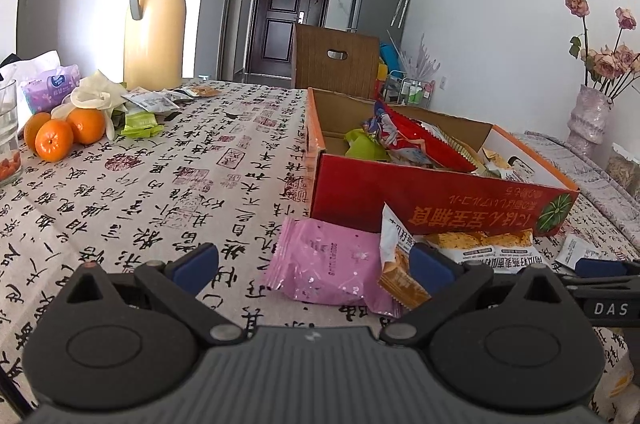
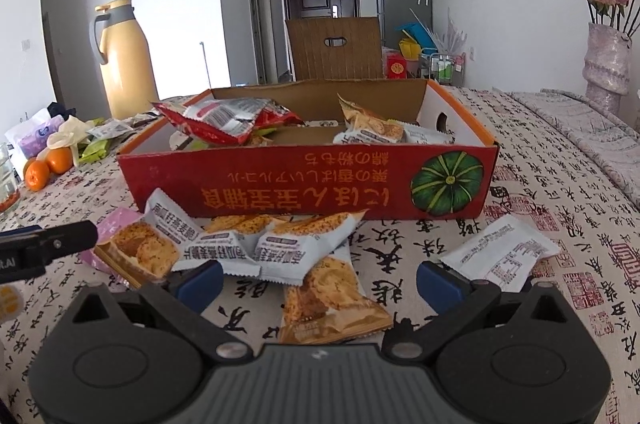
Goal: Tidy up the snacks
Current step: 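Move both grippers back to the snack pile beside the box, then grasp another pumpkin-seed cracker packet with the right gripper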
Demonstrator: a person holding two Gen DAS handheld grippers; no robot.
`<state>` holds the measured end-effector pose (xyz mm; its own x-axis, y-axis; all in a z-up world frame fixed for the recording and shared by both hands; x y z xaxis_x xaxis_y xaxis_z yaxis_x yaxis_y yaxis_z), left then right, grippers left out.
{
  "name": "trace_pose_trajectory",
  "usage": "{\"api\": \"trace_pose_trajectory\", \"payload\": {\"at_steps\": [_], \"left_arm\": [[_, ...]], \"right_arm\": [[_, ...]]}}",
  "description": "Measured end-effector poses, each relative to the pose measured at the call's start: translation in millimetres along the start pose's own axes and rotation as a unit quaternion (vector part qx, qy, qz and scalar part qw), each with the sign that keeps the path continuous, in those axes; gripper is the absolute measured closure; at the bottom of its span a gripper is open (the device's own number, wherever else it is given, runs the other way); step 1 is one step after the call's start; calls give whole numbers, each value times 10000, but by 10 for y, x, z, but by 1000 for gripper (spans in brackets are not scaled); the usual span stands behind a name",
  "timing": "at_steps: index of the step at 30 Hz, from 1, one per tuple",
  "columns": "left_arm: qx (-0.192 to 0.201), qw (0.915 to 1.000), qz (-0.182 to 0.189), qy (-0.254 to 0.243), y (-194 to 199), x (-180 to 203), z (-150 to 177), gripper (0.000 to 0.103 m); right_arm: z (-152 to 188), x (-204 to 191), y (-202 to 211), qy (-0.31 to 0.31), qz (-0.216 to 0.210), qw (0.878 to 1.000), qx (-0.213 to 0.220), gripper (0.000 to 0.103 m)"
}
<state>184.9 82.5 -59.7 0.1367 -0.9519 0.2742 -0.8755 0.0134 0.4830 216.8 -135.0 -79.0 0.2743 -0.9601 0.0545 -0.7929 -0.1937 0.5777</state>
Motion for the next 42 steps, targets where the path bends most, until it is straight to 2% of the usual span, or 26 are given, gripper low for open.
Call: {"api": "trace_pose_trajectory", "payload": {"at_steps": [4, 8, 11, 16, 19, 20, 25, 29, 34, 36, 42], "left_arm": [[0, 10000, 4, 4, 4, 2, 2, 0], [1, 10000, -1, 6, 4, 2, 4, 0], [0, 10000, 7, 9, 4, 4, 2, 0], [-1, 10000, 4, 6, 5, 4, 2, 0], [3, 10000, -5, 18, 4, 3, 4, 0], [2, 10000, -11, 17, 5, 6, 6, 0], [-2, 10000, -32, 29, -2, -1, 4, 0], [-13, 10000, -51, 29, -3, -7, 8, 0], [-88, 9997, -148, 152, -3, -55, -28, 0], [-164, 9994, -262, 173, -12, -75, -61, 0], [-558, 9941, -927, 25, -203, -113, -121, 0]], "right_arm": [[19, 12, -36, -18, 24, 10000, -76, 2], [57, -32, -98, 160, 80, 9996, -233, 8], [67, -36, -150, 237, 126, 9992, -299, 20], [67, -59, -239, 286, 88, 9989, -360, 24], [53, -73, -226, 297, 18, 9992, -273, 46], [50, -74, -215, 303, 10, 9992, -245, 58], [73, -104, -129, 430, 27, 9989, -165, 63], [77, -94, 35, 501, 160, 9986, 80, 63], [86, 85, 274, 353, 355, 9983, 311, 63], [89, 201, 361, 252, 472, 9978, 402, 63], [136, 488, 477, -50, 669, 9964, 513, 63]]}}
Point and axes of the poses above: each gripper's, at about its wrist camera, not at the fingertips, and y roughly against the way its jaws point, x to its right, z to its underside, the point moved 7 cm from there along -y, roughly the way its jaws point, and after that the axes turned 9 degrees about y, right-handed, at the moved point
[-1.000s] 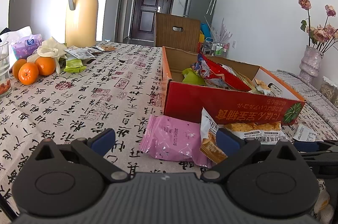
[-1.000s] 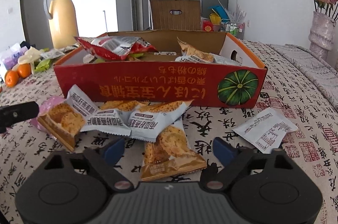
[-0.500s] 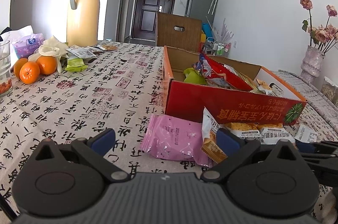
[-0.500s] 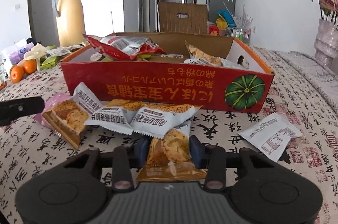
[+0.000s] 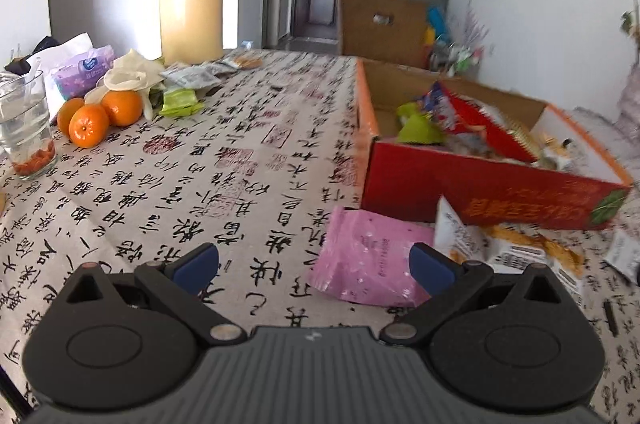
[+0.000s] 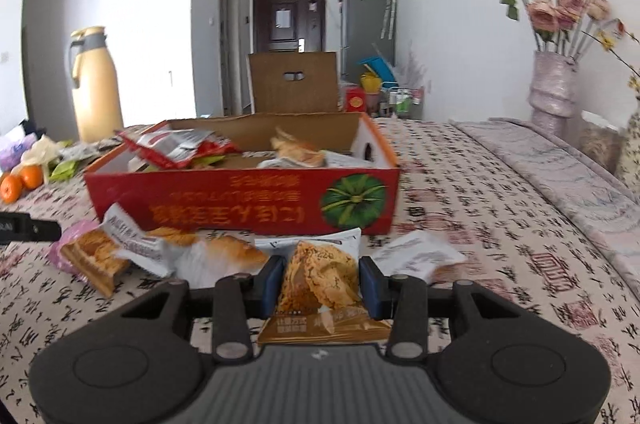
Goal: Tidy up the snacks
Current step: 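Grasp another pumpkin-seed cracker packet with the right gripper, then grasp the pink bag with the left gripper while the right gripper holds its packet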
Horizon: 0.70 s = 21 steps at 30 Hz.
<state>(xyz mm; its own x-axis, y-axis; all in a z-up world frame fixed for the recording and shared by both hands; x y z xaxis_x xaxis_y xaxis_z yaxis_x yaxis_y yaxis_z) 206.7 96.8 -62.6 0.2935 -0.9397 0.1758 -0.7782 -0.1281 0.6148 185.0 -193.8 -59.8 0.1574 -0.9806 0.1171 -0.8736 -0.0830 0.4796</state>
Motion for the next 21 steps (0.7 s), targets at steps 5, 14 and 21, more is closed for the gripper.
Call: {"api": "trace_pose_trajectory", "payload": {"at_steps": [5, 14, 21], "left_arm": [[-278, 9993, -160, -195, -147, 121, -10, 0], [-540, 9975, -48, -458, -270, 425, 90, 0], [-621, 9965, -245, -506, -393, 458, 124, 0]], "right_arm": [[57, 77, 8, -123, -85, 9999, 26, 63], [122, 191, 14, -337, -234, 9991, 64, 63], [169, 245, 10, -448, -371, 9983, 88, 63]]}}
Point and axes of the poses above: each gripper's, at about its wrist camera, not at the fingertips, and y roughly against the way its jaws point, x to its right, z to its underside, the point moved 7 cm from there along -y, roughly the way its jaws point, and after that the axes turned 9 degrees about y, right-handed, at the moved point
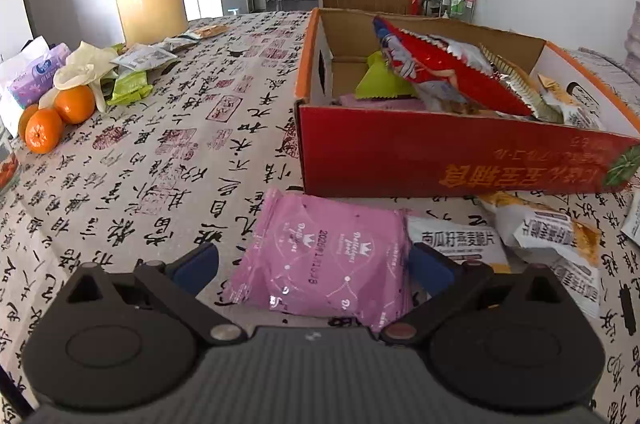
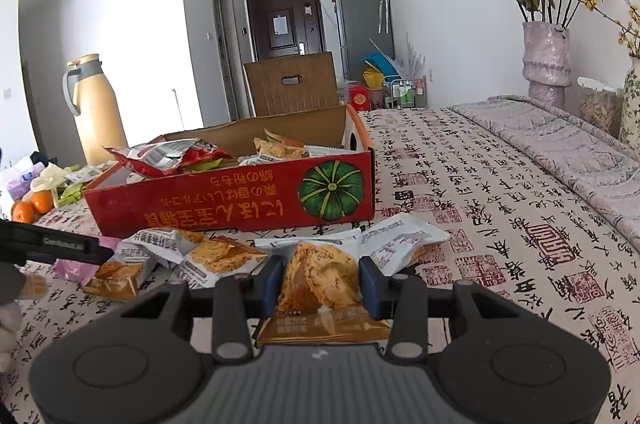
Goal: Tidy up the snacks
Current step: 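Grasp the pink bag with the left gripper while the right gripper holds its packet, then carry the pink bag and cracker packet over the cardboard box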
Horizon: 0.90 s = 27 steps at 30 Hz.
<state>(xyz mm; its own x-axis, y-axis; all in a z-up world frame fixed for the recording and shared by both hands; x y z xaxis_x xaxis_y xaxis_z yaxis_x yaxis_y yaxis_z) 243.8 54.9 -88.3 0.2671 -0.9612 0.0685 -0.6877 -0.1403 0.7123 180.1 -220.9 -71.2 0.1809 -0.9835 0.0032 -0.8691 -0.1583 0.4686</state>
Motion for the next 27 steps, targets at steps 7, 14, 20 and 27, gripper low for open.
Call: {"api": "trace_pose_trajectory", "payload": {"at_steps": [7, 14, 20, 27], "left_arm": [[-5, 10000, 21, 20, -60, 4, 17, 0], [22, 9998, 197, -80, -27, 58, 26, 11], [93, 9990, 395, -181, 74, 91, 55, 36], [193, 9989, 427, -46, 161, 0, 61, 40]], "right_arm": [[20, 27, -19, -88, -86, 9999, 15, 63], [27, 51, -1, -140, -37, 9999, 26, 63], [29, 42, 35, -111, 7, 9999, 28, 63], [33, 7, 66, -53, 28, 10000, 14, 63]]}}
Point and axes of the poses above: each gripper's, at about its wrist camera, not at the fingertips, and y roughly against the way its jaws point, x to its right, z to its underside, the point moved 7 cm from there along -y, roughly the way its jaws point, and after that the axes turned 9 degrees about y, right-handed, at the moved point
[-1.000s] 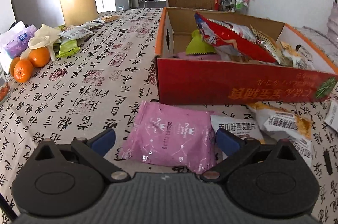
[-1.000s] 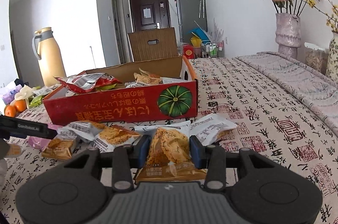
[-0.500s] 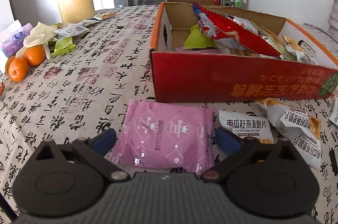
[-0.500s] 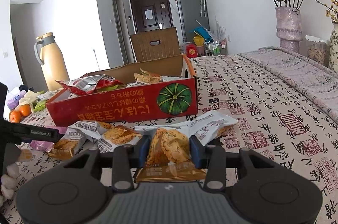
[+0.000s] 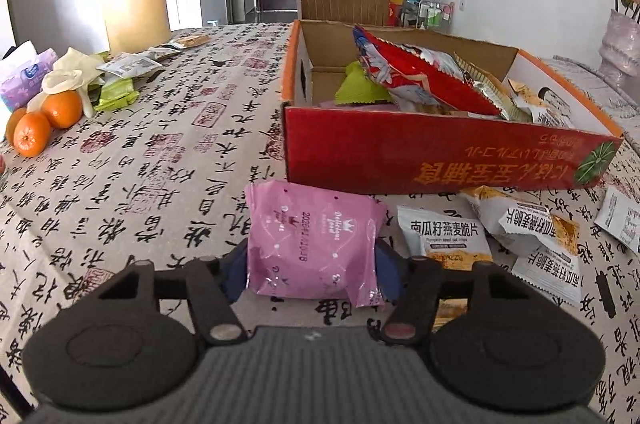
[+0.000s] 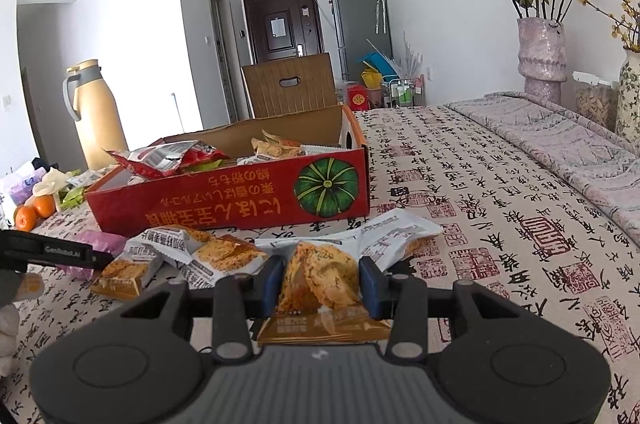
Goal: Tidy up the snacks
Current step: 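Carry the pink bag and cracker packet over the cardboard box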
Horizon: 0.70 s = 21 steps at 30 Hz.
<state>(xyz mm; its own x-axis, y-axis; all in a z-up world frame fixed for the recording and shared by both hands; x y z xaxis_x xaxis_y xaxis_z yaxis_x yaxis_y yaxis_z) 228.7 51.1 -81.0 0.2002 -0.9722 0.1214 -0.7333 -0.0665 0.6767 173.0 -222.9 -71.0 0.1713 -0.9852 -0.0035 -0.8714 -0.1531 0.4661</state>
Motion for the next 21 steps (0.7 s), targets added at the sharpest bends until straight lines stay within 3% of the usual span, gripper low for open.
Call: {"api": "trace_pose_trajectory", "payload": {"at_steps": [9, 21], "left_arm": [[336, 9994, 3, 45, 244, -62, -65, 40], [956, 9948, 353, 2, 666, 129, -331, 40]], "right_arm": [[-23, -42, 41, 69, 7, 10000, 22, 63], [-228, -121, 66, 146, -47, 9996, 218, 63]]}}
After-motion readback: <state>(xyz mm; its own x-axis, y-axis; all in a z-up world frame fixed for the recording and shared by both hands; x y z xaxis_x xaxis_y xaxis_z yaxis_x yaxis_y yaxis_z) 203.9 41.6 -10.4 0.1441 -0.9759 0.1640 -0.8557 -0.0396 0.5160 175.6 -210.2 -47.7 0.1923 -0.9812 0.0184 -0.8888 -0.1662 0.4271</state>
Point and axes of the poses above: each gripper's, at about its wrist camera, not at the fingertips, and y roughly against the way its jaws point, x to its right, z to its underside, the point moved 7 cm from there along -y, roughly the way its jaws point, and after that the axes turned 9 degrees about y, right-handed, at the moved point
